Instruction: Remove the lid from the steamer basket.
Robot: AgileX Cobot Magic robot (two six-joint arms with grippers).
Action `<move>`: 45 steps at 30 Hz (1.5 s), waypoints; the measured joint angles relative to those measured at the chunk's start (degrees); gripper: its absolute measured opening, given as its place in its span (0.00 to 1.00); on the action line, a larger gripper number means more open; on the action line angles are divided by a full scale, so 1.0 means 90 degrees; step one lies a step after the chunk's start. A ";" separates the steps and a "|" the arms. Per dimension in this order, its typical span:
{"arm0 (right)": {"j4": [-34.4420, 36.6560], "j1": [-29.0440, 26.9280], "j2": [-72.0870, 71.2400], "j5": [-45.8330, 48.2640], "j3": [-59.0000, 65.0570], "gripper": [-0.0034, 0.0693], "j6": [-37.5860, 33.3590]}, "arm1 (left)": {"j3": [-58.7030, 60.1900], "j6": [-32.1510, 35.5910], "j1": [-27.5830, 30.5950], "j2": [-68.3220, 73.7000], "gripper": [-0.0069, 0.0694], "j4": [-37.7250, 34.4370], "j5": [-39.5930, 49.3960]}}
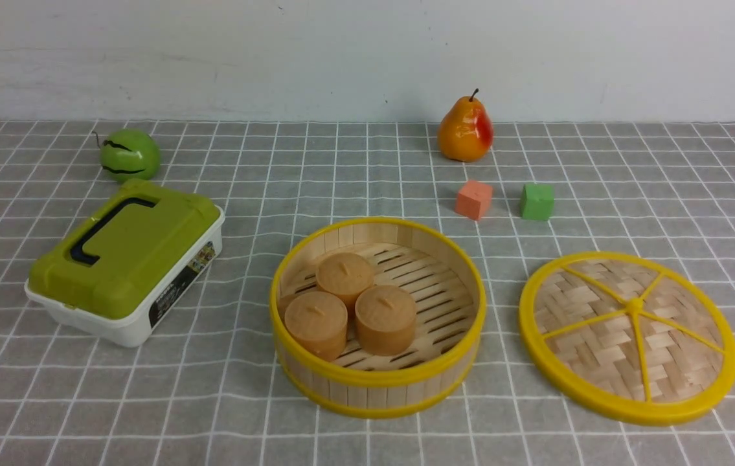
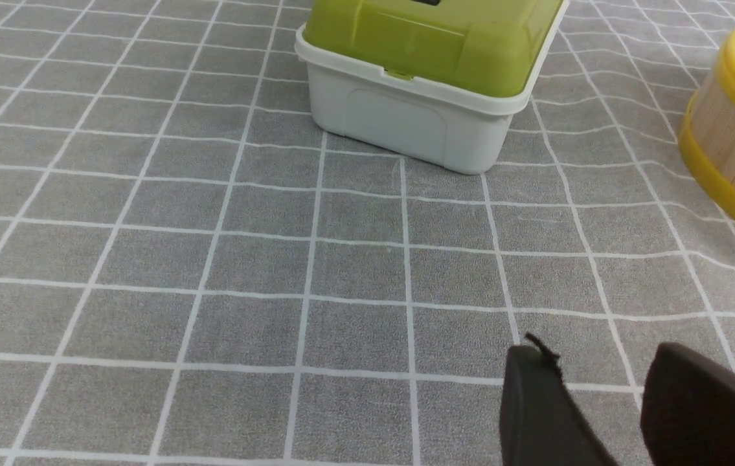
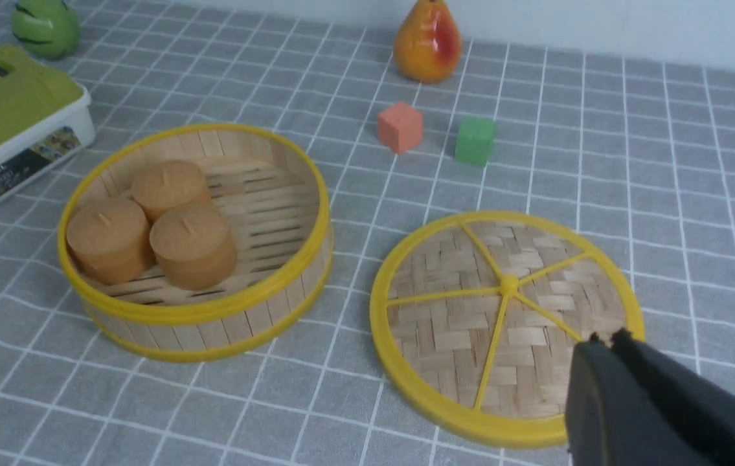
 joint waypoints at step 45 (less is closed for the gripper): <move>-0.1732 -0.0887 -0.2760 -0.3222 0.5482 0.07 0.1954 | 0.0000 0.0000 0.0000 0.0000 0.40 0.0000 0.0000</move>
